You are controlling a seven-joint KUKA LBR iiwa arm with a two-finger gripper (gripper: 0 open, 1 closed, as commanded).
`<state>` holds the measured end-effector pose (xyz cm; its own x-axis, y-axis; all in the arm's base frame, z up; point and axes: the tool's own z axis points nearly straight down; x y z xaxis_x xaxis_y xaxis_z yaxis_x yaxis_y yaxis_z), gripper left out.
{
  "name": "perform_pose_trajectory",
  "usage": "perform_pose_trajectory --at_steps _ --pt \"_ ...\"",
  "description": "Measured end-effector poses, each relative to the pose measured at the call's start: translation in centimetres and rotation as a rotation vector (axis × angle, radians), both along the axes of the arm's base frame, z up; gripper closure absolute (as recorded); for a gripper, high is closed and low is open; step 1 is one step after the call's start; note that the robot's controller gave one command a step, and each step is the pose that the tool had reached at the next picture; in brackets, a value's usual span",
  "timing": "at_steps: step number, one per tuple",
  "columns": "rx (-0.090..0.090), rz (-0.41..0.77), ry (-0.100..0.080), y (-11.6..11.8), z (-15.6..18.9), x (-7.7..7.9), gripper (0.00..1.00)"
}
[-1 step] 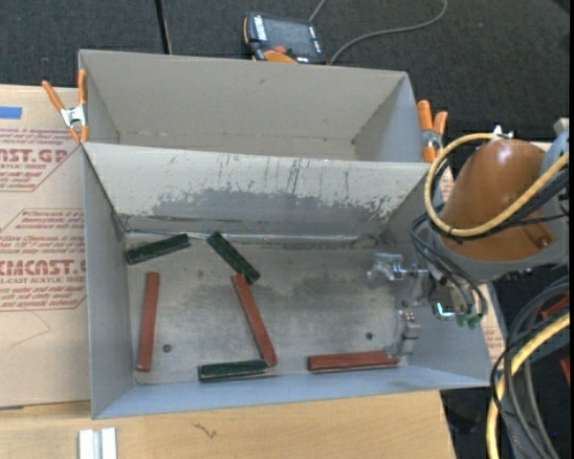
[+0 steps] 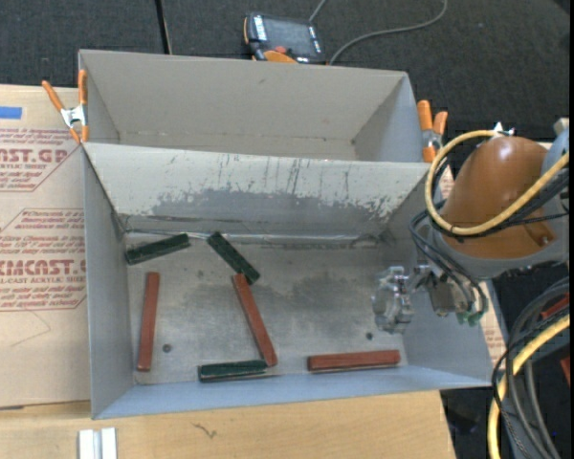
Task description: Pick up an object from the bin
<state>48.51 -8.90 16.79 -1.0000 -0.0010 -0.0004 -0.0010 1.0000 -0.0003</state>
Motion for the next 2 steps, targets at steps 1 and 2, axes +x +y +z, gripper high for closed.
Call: perform_pose_trajectory --at_steps 1,2 --pt "0.0 0.0 0.0 0.0 0.0 0.0 0.0" --pt "0.001 -0.031 -0.002 1.1 -10.1 -0.1 0.0"
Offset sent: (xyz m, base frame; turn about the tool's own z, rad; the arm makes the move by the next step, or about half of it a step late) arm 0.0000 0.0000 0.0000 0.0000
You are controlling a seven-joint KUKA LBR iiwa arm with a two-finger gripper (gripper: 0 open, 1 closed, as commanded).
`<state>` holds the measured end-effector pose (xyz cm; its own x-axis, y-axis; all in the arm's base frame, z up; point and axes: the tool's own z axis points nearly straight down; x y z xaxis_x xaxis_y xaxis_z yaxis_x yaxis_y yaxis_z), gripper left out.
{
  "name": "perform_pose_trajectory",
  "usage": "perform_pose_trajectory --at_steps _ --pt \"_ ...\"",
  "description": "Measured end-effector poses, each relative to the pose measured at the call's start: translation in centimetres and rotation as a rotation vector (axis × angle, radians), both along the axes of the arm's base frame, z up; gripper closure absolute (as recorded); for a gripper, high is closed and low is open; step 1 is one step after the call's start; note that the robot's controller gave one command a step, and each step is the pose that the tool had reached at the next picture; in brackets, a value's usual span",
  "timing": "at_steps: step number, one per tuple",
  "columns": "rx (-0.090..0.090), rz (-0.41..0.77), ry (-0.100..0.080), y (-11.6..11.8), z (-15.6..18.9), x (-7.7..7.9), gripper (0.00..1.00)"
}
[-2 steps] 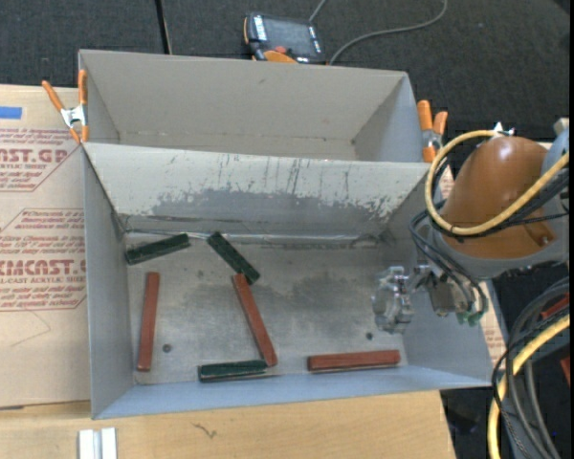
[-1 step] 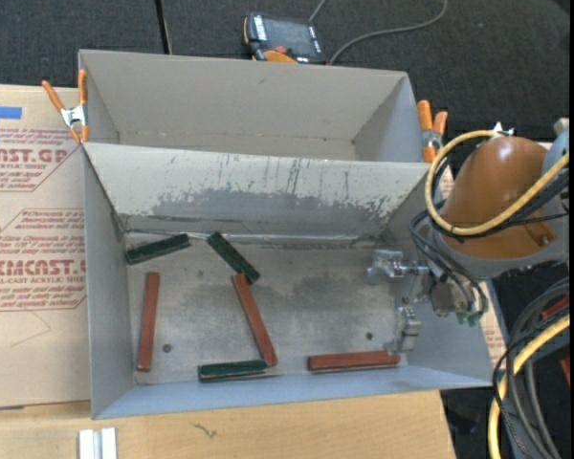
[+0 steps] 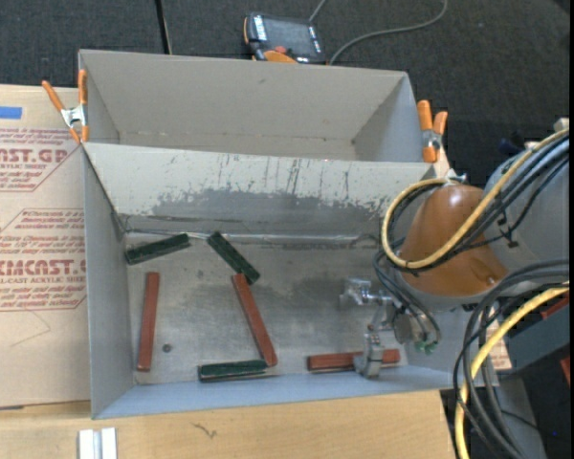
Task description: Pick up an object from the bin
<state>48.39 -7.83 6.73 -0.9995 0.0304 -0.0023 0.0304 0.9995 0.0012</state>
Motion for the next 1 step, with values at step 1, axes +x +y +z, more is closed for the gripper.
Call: perform_pose_trajectory --at_steps 1 --pt "0.001 0.01 -0.004 5.1 0.41 -0.17 0.0"
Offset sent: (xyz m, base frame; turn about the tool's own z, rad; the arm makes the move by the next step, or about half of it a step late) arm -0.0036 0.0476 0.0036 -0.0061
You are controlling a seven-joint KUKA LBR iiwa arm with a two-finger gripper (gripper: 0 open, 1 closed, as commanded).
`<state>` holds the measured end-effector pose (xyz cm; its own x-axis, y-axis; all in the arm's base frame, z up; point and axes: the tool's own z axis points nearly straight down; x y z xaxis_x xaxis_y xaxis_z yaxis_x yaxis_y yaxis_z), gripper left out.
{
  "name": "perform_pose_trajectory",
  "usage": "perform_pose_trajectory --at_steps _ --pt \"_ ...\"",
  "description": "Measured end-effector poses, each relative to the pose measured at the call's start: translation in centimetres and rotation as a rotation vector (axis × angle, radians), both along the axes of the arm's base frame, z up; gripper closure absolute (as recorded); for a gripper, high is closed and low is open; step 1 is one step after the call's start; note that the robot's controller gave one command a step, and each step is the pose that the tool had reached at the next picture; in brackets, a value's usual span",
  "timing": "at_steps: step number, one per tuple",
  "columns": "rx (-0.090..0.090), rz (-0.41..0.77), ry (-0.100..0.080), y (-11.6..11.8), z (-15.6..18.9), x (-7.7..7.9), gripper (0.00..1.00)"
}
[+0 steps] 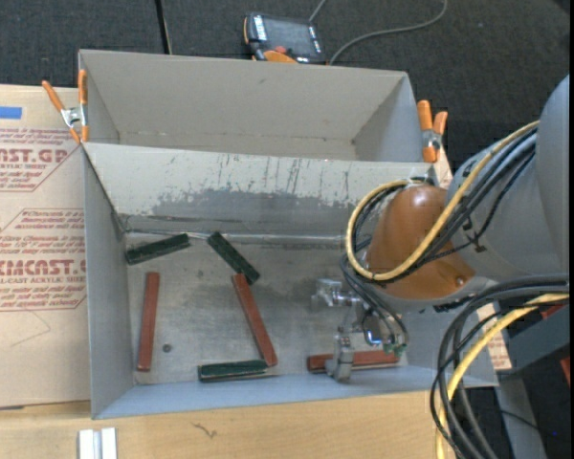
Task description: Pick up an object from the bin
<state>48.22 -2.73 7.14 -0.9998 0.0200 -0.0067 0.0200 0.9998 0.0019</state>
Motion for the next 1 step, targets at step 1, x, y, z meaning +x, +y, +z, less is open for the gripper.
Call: perform_pose_trajectory --at_steps 1 --pt "0.0 -0.148 0.006 -2.68 0.02 0.01 0.0"
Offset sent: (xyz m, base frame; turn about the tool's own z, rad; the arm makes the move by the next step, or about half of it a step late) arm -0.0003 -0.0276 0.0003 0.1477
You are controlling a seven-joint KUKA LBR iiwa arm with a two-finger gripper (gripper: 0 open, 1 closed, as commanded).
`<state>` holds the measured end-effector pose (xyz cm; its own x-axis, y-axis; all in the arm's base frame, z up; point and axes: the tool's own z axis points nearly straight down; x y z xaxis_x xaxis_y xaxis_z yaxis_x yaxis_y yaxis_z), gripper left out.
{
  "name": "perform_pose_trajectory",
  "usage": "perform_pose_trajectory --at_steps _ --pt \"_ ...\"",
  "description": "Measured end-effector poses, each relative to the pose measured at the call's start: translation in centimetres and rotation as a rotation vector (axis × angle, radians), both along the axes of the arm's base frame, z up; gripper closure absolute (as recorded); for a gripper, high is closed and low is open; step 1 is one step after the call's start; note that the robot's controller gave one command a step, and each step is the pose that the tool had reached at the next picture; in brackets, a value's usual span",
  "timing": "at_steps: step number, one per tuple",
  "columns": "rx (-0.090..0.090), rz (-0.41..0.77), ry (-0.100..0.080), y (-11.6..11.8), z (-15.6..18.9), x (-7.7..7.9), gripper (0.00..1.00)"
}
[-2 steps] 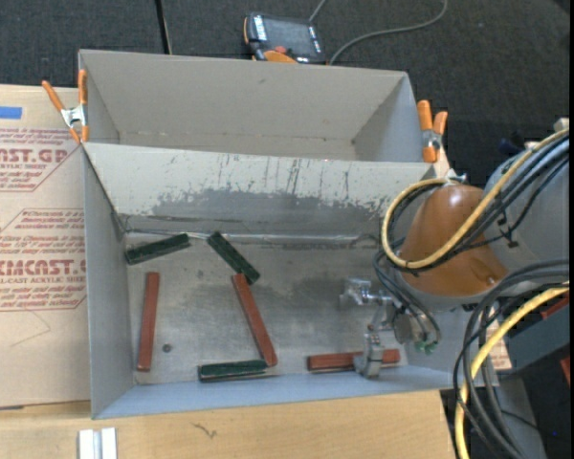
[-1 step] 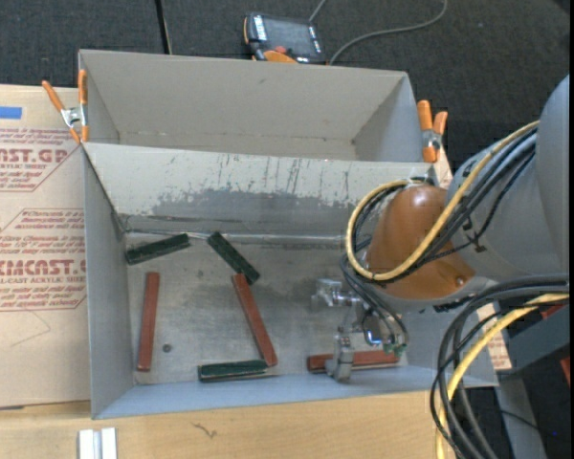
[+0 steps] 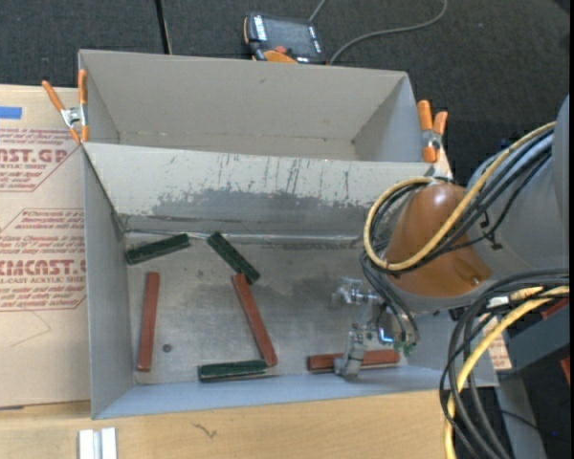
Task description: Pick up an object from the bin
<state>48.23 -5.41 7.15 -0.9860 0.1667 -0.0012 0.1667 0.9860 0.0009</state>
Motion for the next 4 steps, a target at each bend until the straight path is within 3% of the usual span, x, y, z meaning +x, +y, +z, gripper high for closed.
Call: perform_pose_trajectory --at_steps 1,2,3,4 --pt "-0.002 0.113 -0.003 1.8 -0.1 0.1 0.0" --pt "0.0 -0.173 0.003 0.8 -0.2 -0.3 0.0" --pt "0.002 -0.129 -0.001 5.2 3.8 -0.3 0.0" --pt "0.0 -0.188 0.006 -1.8 -0.4 -0.2 0.0"
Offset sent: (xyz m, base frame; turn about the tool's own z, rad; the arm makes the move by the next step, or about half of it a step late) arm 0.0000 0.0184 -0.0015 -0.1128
